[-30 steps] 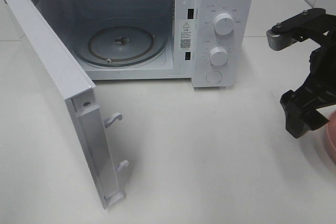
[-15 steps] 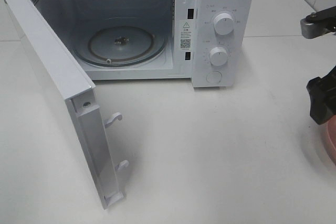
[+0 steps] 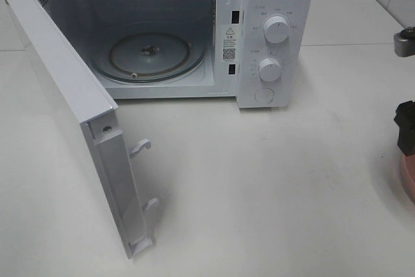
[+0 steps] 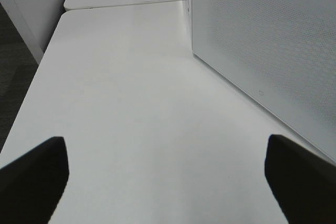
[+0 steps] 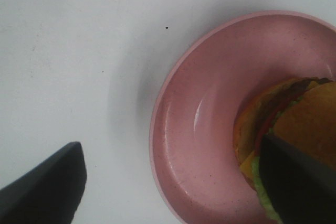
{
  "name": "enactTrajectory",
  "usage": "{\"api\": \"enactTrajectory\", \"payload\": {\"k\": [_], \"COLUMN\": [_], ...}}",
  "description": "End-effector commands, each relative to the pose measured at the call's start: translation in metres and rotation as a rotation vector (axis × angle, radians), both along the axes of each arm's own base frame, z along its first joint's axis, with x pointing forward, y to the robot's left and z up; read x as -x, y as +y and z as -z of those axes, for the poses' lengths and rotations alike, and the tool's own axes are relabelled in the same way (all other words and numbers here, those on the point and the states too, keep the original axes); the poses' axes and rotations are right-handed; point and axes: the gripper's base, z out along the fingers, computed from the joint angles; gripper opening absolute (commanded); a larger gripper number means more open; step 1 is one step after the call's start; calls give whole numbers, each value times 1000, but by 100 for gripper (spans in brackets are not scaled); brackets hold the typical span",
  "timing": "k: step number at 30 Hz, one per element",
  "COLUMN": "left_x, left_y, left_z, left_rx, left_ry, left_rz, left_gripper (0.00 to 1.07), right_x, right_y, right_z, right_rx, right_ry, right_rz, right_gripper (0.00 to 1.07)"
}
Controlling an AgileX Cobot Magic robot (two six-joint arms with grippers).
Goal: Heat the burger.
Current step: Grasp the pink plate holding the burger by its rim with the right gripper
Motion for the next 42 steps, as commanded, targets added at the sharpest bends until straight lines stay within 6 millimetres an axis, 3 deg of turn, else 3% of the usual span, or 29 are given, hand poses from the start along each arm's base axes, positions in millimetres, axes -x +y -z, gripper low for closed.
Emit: {"api": "enactTrajectory", "payload": {"k": [1, 23, 38, 42], "left_x": [3, 3, 3, 3], "left_y": [0, 0, 0, 0], "left_z": [0, 0, 0, 0], "left_rx": [5, 5, 5, 5], "left_ry": [-28, -28, -28, -28], "left_rz": [6, 6, 6, 6], "left_gripper": [94, 94, 94, 94], "right_x": [-1, -24, -20, -21], "right_y": [-2, -2, -8, -9], "right_z": [10, 86, 111, 112], "right_rx": [0, 5, -8, -7], "right_ry": [16, 175, 212, 204], "right_rz": [-5, 35, 70, 96], "right_gripper": [85, 80, 75, 68]}}
